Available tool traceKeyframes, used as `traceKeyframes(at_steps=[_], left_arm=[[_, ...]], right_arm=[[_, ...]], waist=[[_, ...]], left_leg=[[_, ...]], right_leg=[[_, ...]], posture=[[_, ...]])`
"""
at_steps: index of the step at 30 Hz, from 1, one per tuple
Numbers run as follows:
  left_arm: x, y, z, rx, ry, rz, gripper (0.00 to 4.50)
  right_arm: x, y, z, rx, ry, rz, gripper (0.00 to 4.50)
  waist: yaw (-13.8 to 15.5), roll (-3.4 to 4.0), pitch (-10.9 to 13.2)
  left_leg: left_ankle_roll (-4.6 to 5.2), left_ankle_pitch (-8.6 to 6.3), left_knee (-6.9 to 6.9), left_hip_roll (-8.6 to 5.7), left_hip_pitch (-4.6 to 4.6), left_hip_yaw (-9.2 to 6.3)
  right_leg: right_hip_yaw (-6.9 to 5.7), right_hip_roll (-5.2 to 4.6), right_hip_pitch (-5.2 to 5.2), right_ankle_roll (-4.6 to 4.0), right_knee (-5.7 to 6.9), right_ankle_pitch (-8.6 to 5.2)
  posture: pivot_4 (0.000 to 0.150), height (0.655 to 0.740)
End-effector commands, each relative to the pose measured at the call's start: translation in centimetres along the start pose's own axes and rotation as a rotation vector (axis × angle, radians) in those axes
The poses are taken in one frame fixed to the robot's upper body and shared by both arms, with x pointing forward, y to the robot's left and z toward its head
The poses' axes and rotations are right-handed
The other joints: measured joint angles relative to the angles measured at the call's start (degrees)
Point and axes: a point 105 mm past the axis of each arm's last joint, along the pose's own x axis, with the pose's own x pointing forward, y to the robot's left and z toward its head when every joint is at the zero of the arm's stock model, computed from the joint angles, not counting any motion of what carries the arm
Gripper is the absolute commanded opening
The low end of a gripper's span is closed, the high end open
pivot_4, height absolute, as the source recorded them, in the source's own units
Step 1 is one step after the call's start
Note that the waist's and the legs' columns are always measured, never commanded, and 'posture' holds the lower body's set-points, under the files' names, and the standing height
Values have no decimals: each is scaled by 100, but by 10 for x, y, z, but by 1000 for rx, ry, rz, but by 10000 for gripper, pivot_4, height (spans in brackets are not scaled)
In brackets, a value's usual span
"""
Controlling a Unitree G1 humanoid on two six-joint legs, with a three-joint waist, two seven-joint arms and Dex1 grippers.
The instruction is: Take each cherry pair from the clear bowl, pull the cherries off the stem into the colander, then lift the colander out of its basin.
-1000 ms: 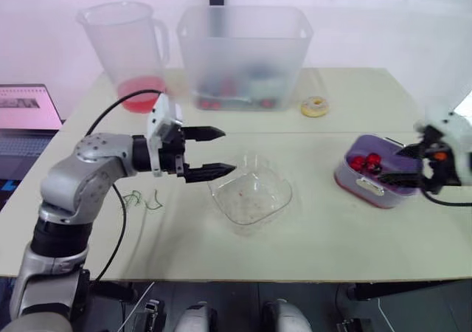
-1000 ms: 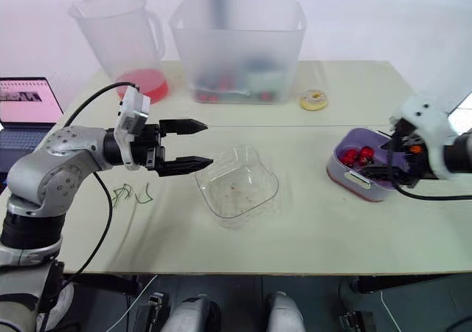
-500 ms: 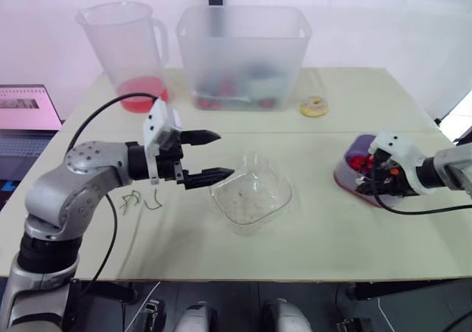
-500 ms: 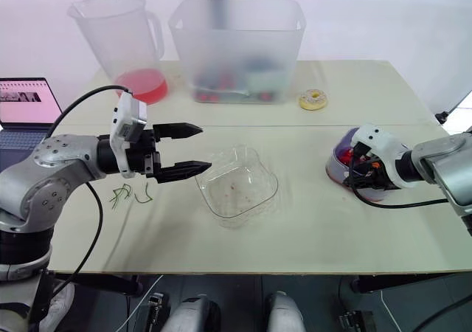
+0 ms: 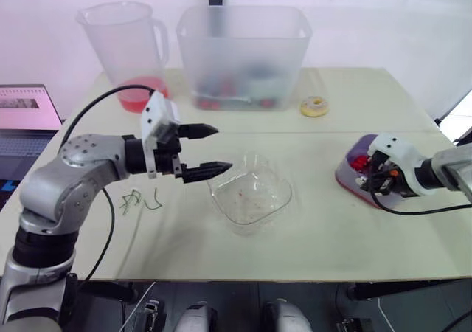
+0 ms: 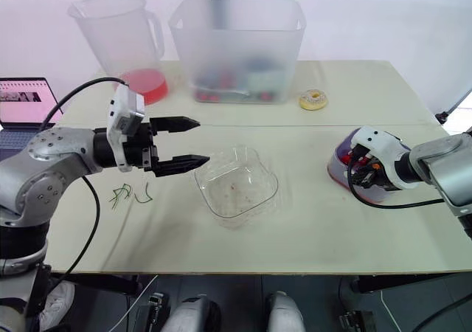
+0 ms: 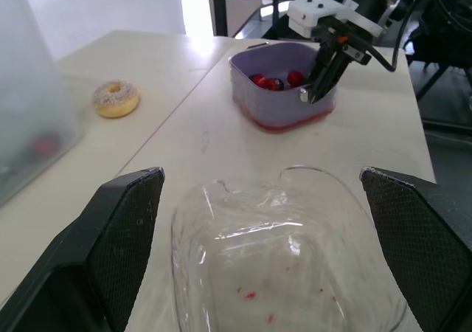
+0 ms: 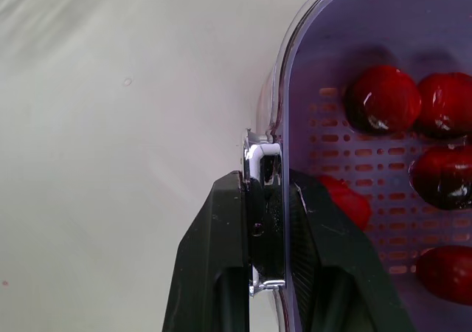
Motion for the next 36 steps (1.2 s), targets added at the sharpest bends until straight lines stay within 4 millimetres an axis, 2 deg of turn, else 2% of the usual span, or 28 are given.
traceKeyframes(at_steps=[1, 7, 20, 30, 36], left_arm=[[0, 3, 9, 38, -24, 3, 45000], [4, 8, 8, 24, -26, -3, 45000], [15, 10, 5, 19, -44, -34, 45000], [19, 12, 4, 26, -49, -53, 45000], [21, 13, 3, 33, -50, -66, 45000]], right_arm=[[-15, -9, 9, -30, -36, -59, 1915], [-28, -11, 12, -69, -43, -64, 1915], [-79, -19, 31, -191, -77, -80, 1915], [-106, -18, 40, -149, -150, -107, 1915], [-111, -17, 40, -73, -263, -95, 1915]], waist=[[-5, 0, 0], [4, 0, 0], [-7, 2, 1], [0, 4, 1], [-1, 4, 1]], left_leg=[[0, 0, 0, 0, 0, 0], [0, 0, 0, 0, 0, 1], [0, 0, 1, 0, -1, 1], [0, 0, 2, 0, -1, 0], [0, 0, 2, 0, -2, 1]], right_leg=[[0, 0, 0, 0, 0, 0], [0, 0, 0, 0, 0, 0], [0, 0, 0, 0, 1, 0], [0, -1, -1, 0, 1, 0], [0, -1, -1, 0, 1, 0]], posture=[[1500, 6886], [1500, 6886], [1500, 6886], [1500, 6886], [1500, 6886]])
